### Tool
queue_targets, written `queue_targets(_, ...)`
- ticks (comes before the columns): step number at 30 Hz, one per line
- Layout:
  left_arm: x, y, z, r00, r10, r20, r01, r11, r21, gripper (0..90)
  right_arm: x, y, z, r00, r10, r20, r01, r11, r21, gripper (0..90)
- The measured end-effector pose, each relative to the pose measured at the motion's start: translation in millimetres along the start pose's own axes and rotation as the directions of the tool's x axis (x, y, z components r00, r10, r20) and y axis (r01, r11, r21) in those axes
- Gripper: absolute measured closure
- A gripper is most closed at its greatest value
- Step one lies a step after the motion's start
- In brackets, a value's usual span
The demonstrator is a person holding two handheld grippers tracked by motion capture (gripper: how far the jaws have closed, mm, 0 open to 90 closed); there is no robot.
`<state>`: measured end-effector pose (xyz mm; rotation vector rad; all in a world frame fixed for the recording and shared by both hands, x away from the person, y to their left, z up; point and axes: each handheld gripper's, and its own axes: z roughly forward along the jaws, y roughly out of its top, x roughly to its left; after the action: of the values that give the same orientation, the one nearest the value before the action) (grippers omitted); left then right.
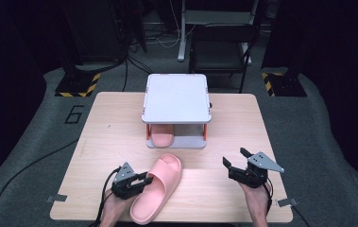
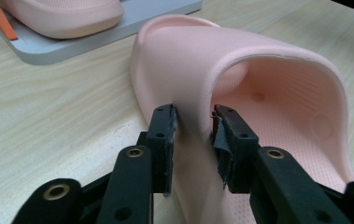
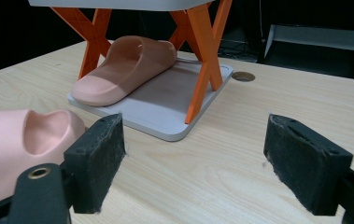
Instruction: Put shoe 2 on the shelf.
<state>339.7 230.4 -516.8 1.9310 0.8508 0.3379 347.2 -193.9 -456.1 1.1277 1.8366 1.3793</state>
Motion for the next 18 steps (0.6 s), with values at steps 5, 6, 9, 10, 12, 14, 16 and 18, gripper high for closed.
queue_targets(5, -0.8, 1.3, 0.5, 0.9993, -0.031, -0.023, 0.030, 0.9992, -0.026, 77.9, 2.2, 7.9, 4.5, 0.9999, -0.006, -0.012, 0.006, 1.000, -0.017, 19.8)
queue_targets(6, -1.3, 2.9, -0.3, 0.9996, -0.026, -0.014, 0.026, 0.9996, -0.011, 79.9, 2.8, 10.7, 6.2, 0.9998, -0.010, -0.020, 0.009, 1.000, -0.019, 19.7)
queue_targets(9, -6.1, 7.9, 2.5, 0.9995, -0.015, -0.029, 0.015, 0.9998, -0.012, 80.9, 4.8, 22.7, 12.4, 0.9988, -0.036, -0.034, 0.035, 0.999, -0.030, 19.8)
queue_targets(10, -9.1, 9.3, 4.6, 0.9987, -0.022, -0.045, 0.021, 0.9995, -0.025, 81.0, 5.8, 27.6, 15.1, 0.9986, -0.038, -0.036, 0.037, 0.999, -0.031, 19.8)
queue_targets(12, -11.7, 13.9, 6.9, 0.9981, -0.031, -0.053, 0.029, 0.9992, -0.028, 80.9, 6.7, 39.7, 22.8, 0.9973, -0.046, -0.057, 0.044, 0.998, -0.043, 19.8)
queue_targets(14, -11.8, 17.9, 8.8, 0.9976, -0.033, -0.061, 0.032, 0.9991, -0.030, 80.9, 7.7, 52.3, 31.8, 0.9954, -0.044, -0.086, 0.040, 0.998, -0.041, 19.9)
queue_targets(16, -13.2, 22.4, 11.9, 0.9958, -0.065, -0.064, 0.062, 0.9972, -0.042, 80.9, 7.8, 66.1, 42.8, 0.9920, -0.042, -0.119, 0.036, 0.998, -0.052, 20.2)
queue_targets(18, -14.2, 27.9, 15.8, 0.9941, -0.073, -0.080, 0.069, 0.9961, -0.055, 80.9, 6.7, 80.2, 56.4, 0.9882, -0.032, -0.150, 0.025, 0.998, -0.052, 20.4)
